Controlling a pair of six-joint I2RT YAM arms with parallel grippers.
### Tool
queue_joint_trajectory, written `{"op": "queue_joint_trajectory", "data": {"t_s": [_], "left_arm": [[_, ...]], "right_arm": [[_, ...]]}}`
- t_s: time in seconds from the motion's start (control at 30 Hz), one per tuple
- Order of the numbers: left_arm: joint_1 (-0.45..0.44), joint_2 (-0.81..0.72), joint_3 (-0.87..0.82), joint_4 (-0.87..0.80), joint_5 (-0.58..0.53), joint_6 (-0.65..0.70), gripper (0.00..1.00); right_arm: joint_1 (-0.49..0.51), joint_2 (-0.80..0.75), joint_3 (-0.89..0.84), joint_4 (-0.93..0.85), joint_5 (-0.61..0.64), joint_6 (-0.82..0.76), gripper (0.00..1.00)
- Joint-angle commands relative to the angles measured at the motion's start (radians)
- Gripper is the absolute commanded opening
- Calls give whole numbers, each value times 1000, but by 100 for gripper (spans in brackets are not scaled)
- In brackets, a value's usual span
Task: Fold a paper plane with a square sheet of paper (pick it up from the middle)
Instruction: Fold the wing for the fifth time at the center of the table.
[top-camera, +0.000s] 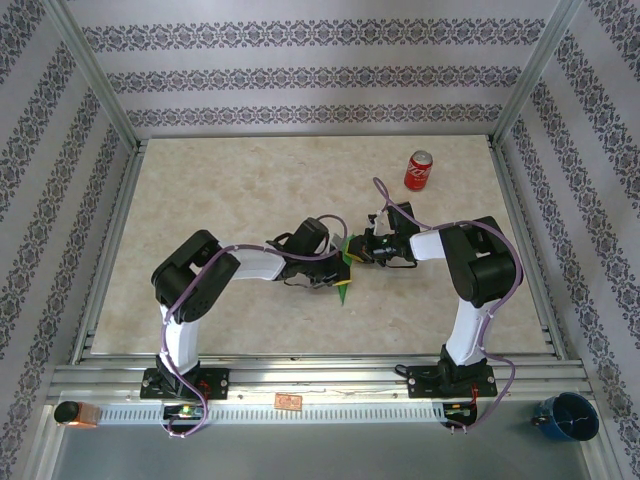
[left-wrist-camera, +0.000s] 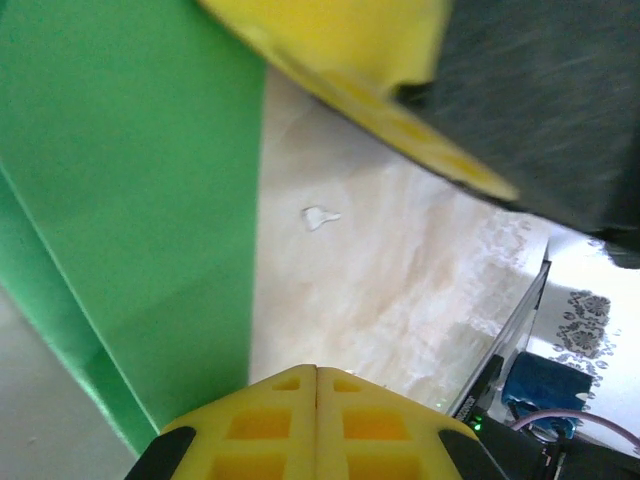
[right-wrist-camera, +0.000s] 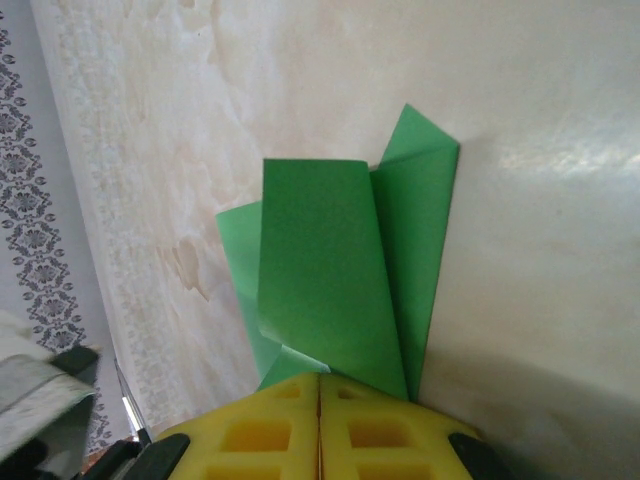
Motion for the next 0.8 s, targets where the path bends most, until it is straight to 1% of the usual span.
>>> {"op": "queue_joint_trajectory", "data": {"t_s": [0.0, 0.37, 0.6, 0.77], "left_arm": [[-3, 22, -38, 75, 32, -22, 0], [-15, 26, -77, 172, 71, -61, 0], [-23, 8, -101, 175, 88, -62, 0], [-41, -13, -116, 168, 78, -60, 0]], "right_arm": [[31, 28, -22, -53, 61, -18, 10], [31, 34, -19, -54, 62, -20, 10], [32, 34, -21, -55, 67, -20, 10], [33, 36, -20, -58, 69, -21, 10]]}}
